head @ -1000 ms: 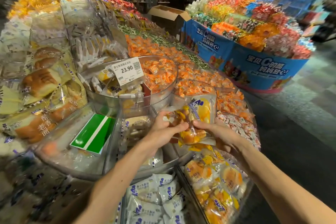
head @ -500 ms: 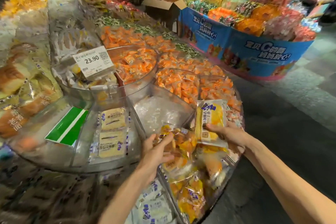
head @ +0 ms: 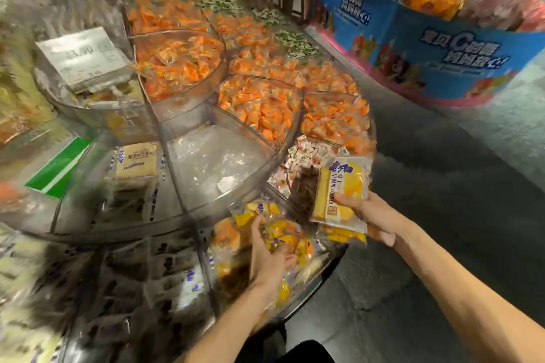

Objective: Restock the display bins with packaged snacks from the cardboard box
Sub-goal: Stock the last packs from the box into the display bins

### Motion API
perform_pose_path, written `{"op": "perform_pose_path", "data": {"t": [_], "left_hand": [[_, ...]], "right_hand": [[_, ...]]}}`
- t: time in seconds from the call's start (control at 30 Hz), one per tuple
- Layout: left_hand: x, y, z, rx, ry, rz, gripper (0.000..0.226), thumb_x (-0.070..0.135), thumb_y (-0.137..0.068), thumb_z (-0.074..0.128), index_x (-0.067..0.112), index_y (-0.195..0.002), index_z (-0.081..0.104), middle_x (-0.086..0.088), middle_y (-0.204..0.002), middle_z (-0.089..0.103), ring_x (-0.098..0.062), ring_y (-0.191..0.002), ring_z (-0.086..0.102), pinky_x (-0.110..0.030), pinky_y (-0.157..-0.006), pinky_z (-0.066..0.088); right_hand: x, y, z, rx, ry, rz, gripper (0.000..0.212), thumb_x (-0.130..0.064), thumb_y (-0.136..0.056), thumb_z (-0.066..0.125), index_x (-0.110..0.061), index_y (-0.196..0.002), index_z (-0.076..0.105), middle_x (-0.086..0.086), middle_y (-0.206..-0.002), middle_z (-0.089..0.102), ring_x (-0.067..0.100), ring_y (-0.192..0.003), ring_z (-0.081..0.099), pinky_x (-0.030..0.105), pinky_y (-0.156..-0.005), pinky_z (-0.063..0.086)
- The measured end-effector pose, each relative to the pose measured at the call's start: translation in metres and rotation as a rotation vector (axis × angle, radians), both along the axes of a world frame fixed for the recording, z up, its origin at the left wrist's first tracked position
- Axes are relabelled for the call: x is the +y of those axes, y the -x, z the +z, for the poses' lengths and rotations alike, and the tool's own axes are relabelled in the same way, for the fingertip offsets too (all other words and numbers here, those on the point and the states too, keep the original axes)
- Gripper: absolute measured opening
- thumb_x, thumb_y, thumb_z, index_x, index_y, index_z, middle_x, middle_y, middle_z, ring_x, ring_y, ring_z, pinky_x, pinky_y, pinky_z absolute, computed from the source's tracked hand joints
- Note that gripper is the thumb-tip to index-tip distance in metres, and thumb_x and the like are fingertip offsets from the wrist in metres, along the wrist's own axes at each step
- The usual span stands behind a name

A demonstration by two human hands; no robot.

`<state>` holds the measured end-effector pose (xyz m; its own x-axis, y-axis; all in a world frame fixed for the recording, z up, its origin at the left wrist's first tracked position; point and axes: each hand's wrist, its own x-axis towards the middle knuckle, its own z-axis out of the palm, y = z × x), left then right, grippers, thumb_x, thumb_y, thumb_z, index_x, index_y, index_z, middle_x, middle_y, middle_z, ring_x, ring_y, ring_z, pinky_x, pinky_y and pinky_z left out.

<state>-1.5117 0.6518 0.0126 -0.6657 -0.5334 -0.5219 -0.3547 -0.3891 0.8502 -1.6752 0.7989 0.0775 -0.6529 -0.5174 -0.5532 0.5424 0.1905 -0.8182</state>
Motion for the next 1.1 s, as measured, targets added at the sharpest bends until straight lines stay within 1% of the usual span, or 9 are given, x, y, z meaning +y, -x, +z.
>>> {"op": "perform_pose_path", "data": {"t": [0.1,0.17,0.27,0.37,0.47,0.57,0.7,0.93,1.1], "left_hand": [[0.01,-0.007,-0.01,-0.013,0.382,-0.182,0.091,-0.003,-0.097,0.053,0.067,-0.144,0.019,0.021,-0.143,0.048,-0.019,-0.096,0.068,-0.042,-0.082,0.061],[0.01,-0.012,-0.012,-0.137,0.774,-0.375,0.076,0.011,-0.101,0.049,0.062,-0.147,0.017,-0.001,-0.11,0.07,-0.017,-0.07,0.065,-0.041,-0.072,0.059],[0.004,-0.013,-0.013,-0.347,1.171,-0.59,0.054,0.032,-0.103,0.047,0.044,-0.152,0.027,-0.005,-0.1,0.073,-0.025,-0.089,0.069,-0.042,-0.076,0.055],[0.001,-0.012,-0.013,-0.199,1.022,-0.442,0.036,0.038,-0.101,0.053,0.041,-0.136,0.045,0.001,-0.084,0.072,-0.026,-0.084,0.067,-0.04,-0.077,0.052],[0.007,-0.013,-0.01,-0.074,0.803,-0.281,0.03,0.044,-0.1,0.053,0.047,-0.128,0.044,0.01,-0.098,0.069,-0.022,-0.091,0.064,-0.037,-0.078,0.047],[0.013,-0.016,-0.018,-0.15,0.959,-0.37,0.05,0.045,-0.101,0.051,0.035,-0.146,0.034,0.001,-0.095,0.072,-0.018,-0.083,0.069,-0.031,-0.065,0.05],[0.011,-0.018,-0.022,-0.56,1.33,-0.723,0.081,0.069,-0.096,0.034,0.02,-0.158,0.015,-0.004,-0.105,0.073,-0.021,-0.089,0.072,-0.032,-0.065,0.053],[-0.001,-0.001,-0.013,-0.551,1.246,-0.832,0.071,0.068,-0.096,0.037,0.013,-0.14,0.046,-0.01,-0.109,0.069,-0.032,-0.102,0.066,-0.038,-0.075,0.051],[-0.024,-0.005,-0.009,-0.231,0.913,-0.423,0.039,0.048,-0.102,0.045,0.02,-0.104,0.073,0.005,-0.062,0.063,-0.009,-0.054,0.056,-0.031,-0.063,0.049]], "right_hand": [[0.001,-0.002,-0.003,-0.073,0.047,0.04,0.03,-0.01,-0.093,0.064,-0.012,-0.124,0.064,0.013,-0.116,0.073,0.028,-0.1,0.073,0.041,-0.074,0.063],[0.0,-0.002,-0.004,-0.082,0.052,0.084,0.031,-0.01,-0.094,0.063,-0.013,-0.124,0.063,0.013,-0.118,0.073,0.028,-0.102,0.073,0.041,-0.076,0.063],[0.0,-0.004,-0.006,-0.092,0.057,0.122,0.034,-0.013,-0.091,0.065,-0.012,-0.125,0.063,0.013,-0.118,0.073,0.028,-0.104,0.072,0.042,-0.081,0.062],[0.002,-0.005,-0.009,-0.111,0.067,0.133,0.041,-0.016,-0.084,0.069,-0.012,-0.125,0.063,0.013,-0.117,0.073,0.028,-0.103,0.072,0.044,-0.081,0.062],[0.007,-0.005,-0.008,-0.089,0.057,0.143,0.043,-0.018,-0.083,0.07,-0.013,-0.125,0.063,0.013,-0.119,0.072,0.029,-0.106,0.071,0.05,-0.09,0.058],[0.014,-0.003,-0.009,-0.076,0.043,0.148,0.041,-0.019,-0.085,0.07,-0.014,-0.125,0.064,0.013,-0.12,0.072,0.032,-0.11,0.069,0.057,-0.098,0.052],[0.016,-0.007,-0.01,-0.097,0.052,0.142,0.043,-0.016,-0.084,0.069,-0.011,-0.126,0.063,0.015,-0.119,0.072,0.031,-0.107,0.071,0.05,-0.089,0.058],[0.006,-0.018,-0.015,-0.109,0.023,0.174,0.047,-0.015,-0.084,0.071,-0.007,-0.13,0.061,0.016,-0.119,0.072,0.031,-0.107,0.07,0.048,-0.087,0.059],[-0.002,-0.025,-0.011,-0.092,-0.004,0.215,0.041,-0.01,-0.091,0.067,-0.007,-0.131,0.06,0.014,-0.117,0.073,0.029,-0.105,0.071,0.042,-0.081,0.062]]}}
